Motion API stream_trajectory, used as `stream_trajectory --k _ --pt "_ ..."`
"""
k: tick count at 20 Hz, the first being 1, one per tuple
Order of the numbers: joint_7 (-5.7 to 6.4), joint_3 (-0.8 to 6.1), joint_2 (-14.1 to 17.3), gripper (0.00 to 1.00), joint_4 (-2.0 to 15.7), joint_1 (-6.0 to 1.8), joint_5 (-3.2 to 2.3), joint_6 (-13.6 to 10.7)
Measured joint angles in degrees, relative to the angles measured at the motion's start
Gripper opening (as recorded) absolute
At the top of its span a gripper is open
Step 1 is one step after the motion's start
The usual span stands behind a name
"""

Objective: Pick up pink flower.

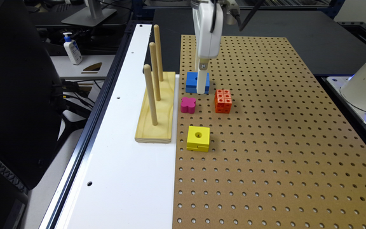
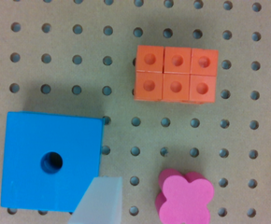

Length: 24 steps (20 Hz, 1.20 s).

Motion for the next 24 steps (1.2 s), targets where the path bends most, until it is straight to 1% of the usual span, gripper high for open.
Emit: stream_trajectory --k 4,6,19,21,24 --pt "0.00 0.00 2.1 1.00 0.01 0.00 -0.01 2.1" --pt "0.00 0.00 2.6 1.00 0.01 0.00 -0.01 2.6" --pt "0.00 0.13 2.8 1.00 0.29 0.09 -0.01 2.8" --pt "0.00 0.14 3.7 1.00 0.29 0.09 -0.01 3.6" --pt "0.00 0.22 6.0 1.00 0.30 0.20 -0.01 6.2"
